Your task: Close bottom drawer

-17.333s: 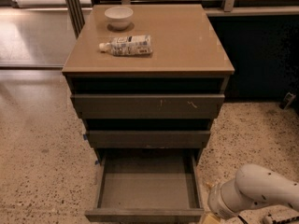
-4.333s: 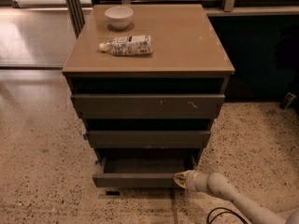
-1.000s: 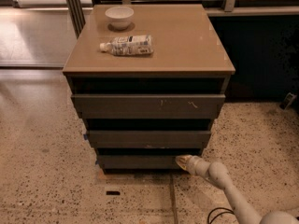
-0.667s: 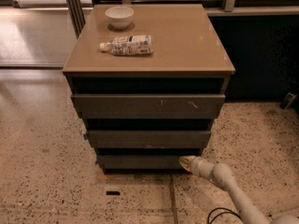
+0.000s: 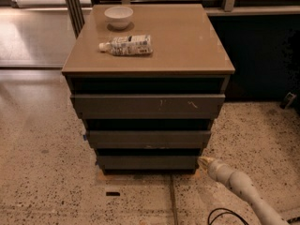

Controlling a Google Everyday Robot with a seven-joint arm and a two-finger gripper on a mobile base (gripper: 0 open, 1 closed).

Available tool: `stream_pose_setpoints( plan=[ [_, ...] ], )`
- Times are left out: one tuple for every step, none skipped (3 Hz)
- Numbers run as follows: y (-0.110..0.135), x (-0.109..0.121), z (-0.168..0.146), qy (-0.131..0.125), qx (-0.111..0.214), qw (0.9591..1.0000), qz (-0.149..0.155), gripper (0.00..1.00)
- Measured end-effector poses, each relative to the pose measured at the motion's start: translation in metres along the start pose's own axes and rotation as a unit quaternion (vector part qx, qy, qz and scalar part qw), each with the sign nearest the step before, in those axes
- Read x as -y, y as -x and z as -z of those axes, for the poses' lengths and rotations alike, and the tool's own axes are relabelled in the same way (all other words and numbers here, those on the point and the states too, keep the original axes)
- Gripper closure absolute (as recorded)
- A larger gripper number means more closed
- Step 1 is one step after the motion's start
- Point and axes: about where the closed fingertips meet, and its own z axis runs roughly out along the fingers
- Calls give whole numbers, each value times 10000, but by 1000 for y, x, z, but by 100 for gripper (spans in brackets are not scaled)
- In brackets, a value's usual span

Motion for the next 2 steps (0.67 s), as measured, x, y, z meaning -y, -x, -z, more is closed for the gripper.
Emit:
stream_pose_setpoints(
  plan=[
    [-28,19,61,-103,-773,9969,-74,100],
    [4,56,62,-33,-931,9949,-397,100]
  ],
)
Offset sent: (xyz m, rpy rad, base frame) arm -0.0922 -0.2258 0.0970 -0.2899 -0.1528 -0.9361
